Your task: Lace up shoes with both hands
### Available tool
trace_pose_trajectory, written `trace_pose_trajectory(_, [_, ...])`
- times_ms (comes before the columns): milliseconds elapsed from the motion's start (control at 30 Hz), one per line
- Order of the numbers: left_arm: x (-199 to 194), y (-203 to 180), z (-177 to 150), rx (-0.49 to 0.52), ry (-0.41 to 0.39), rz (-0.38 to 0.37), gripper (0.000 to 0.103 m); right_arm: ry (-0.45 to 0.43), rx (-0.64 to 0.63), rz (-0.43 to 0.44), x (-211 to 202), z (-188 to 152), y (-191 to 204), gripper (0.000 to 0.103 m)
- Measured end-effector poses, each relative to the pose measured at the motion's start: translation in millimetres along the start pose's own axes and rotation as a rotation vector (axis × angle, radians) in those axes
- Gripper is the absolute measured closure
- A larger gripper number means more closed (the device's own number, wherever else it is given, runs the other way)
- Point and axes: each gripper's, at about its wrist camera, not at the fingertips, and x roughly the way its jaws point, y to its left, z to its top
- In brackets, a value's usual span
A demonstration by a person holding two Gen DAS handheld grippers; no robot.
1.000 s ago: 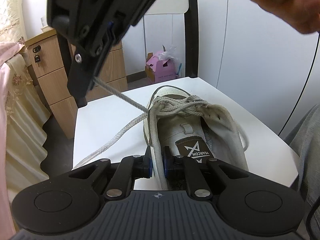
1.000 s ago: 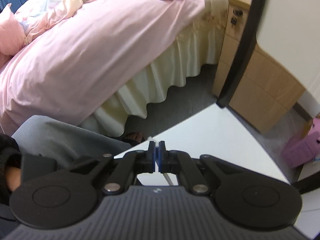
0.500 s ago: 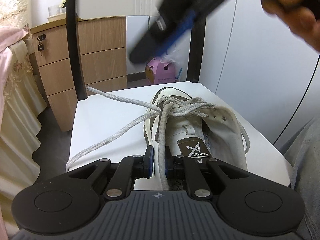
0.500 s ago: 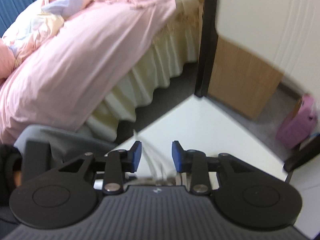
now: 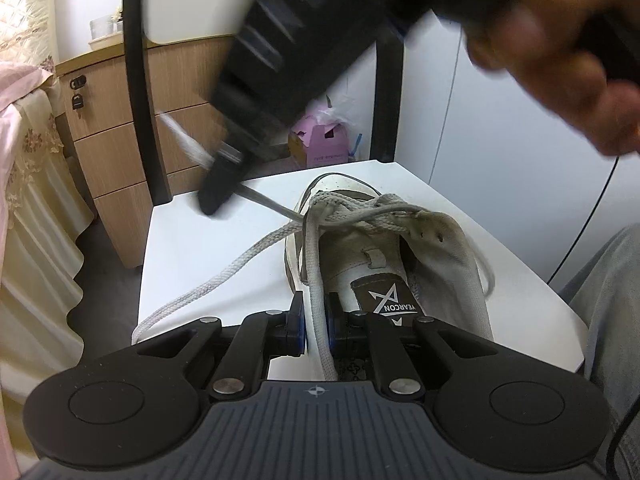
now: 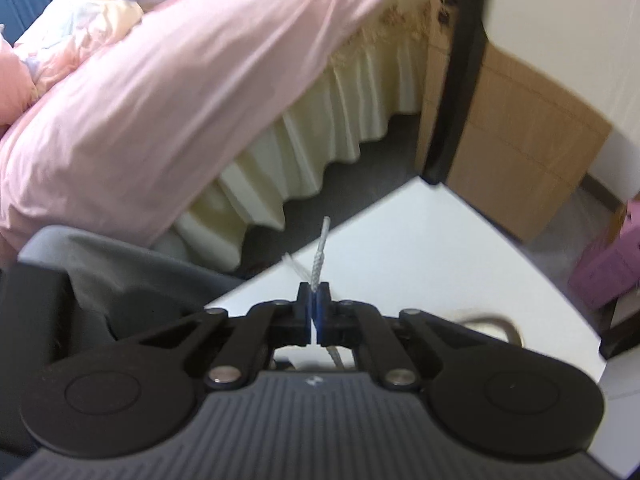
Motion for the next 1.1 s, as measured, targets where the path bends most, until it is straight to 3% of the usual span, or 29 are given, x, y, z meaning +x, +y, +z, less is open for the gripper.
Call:
trace_pose_trajectory(267, [1.1,-1.0,-0.6,-0.005,0.004,-0.001,0.092,-0.055,-0.075,0.121,2.4,45.4,47.1,0.1])
trace_pose_trajectory(433, [1.8,-1.1,-1.4,-0.026,0.007,-0.001,0.092,0.009,-0.151,0.157,14.4,63.9,69.9,0.096])
trace_pose_trajectory(500, [1.2,-0.7,-1.4,-0.029,0.008,-0.005,0.092,0.022,-0.171,0.14,11.5,67.7,68.5,0.069])
trace_pose_trajectory(533, [1.0,-0.1,-1.5,-0.03,0.008,-0.007,0.092,0.012,-0.173,0.124,7.8,68.6,66.8,0.041])
trace_pose_trajectory(567, [0.8,0.9,-1.5,-0.031,0.009,-0.011,0.092,-0.003,-0.168,0.112,2.3,68.6,63.0,0.033])
trace_pose_trajectory(700, [-0.2,2.5,-2.0,-0.026,0.009,-0.018,0.092,-0.004,-0.114,0.061,-15.0,62.3,38.1,0.036])
trace_pose_trajectory(733, [-0.4,2.2,-2.2,-0.025,0.009,-0.019,0.092,0.028,-0.105,0.042,-15.4,58.3,30.7,0.039])
trace_pose_trajectory(833, [-0.6,1.0,-2.2,-0.018,0.01,-0.02,0.092,0.165,-0.061,0.001,-6.0,36.5,7.2,0.059])
trace_pose_trajectory(933, [0.2,0.6,-1.4,-0.017,0.011,-0.02,0.091,0.274,-0.026,-0.021,4.3,12.0,-10.0,0.061])
trace_pose_trajectory(1000, [1.0,0.0,-1.2,-0.017,0.011,-0.018,0.092,0.289,-0.01,-0.029,7.9,0.4,-16.2,0.063])
trace_pose_trajectory(1100, [1.3,-0.4,-1.8,-0.018,0.01,-0.017,0.092,0.28,0.013,-0.022,12.5,-10.2,-18.6,0.077])
